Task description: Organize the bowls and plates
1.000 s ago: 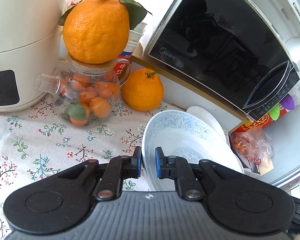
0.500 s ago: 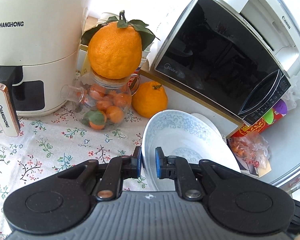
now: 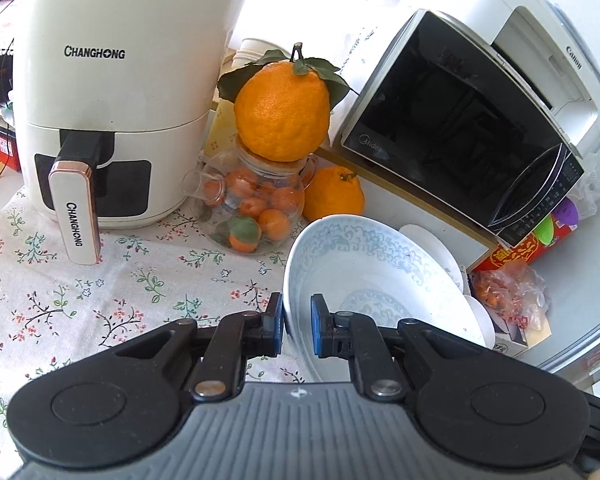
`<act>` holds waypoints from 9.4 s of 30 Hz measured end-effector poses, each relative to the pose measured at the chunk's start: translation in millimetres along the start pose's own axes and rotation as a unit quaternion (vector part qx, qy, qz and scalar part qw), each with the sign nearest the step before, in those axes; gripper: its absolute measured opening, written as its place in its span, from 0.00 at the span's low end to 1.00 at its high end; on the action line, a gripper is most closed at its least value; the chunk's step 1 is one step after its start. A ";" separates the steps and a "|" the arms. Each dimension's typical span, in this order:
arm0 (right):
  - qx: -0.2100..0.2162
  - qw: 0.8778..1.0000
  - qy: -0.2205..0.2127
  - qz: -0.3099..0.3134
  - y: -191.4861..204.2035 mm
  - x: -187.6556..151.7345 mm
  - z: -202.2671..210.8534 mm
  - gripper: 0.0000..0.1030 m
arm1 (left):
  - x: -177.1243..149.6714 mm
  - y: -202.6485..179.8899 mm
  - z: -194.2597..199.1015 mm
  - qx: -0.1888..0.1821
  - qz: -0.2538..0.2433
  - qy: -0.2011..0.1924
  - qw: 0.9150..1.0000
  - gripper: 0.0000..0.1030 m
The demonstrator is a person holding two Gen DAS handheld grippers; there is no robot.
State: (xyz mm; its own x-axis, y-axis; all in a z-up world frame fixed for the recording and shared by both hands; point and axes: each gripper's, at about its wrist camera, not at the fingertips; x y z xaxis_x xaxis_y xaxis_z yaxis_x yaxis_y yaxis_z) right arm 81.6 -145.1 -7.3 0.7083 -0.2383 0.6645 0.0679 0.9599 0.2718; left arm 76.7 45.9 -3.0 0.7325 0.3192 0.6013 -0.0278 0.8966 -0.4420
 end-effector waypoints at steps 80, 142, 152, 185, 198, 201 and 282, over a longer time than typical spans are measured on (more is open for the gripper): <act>-0.070 0.968 0.125 0.208 86.1 -140.7 -19.1 0.18 | -117.2 67.9 16.4 0.171 -0.133 0.082 0.973 0.15; -0.019 0.997 0.074 0.029 -18.2 -59.7 -8.0 0.25 | -61.6 -11.7 -26.4 0.087 -0.048 0.050 0.994 0.31; -0.051 0.998 0.024 -0.014 -77.1 -28.7 1.6 0.30 | -57.3 -51.7 -56.6 0.073 -0.083 0.047 0.993 0.37; -0.111 0.978 -0.036 -0.176 -255.9 90.2 -76.2 0.59 | 15.7 -159.6 -213.4 0.072 -0.129 0.058 0.987 0.96; -0.065 0.986 0.023 -0.152 -276.1 115.8 -147.8 0.50 | 15.3 -174.2 -276.1 0.068 -0.128 0.082 0.986 0.90; -0.074 0.986 0.031 -0.148 -277.9 116.9 -162.1 0.40 | 14.4 -171.0 -291.4 0.065 -0.113 0.092 0.987 0.85; 0.049 0.998 0.042 0.029 -8.0 -35.3 5.3 0.13 | -41.7 -5.3 25.9 0.066 -0.051 0.001 0.997 0.10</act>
State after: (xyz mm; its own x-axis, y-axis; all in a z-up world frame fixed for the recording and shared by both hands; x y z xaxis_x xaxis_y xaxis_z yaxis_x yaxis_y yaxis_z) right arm 52.3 -145.1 -29.2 0.7651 -0.1657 0.6222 -0.0408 0.9519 0.3036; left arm 28.7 35.8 -8.5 0.7370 0.2241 0.6377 -0.0426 0.9570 -0.2871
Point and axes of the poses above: each gripper's, at about its wrist camera, not at the fingertips, and z roughly against the way its jaws point, y to its left, x to its top, and after that the axes turned 4 degrees about z, right-handed
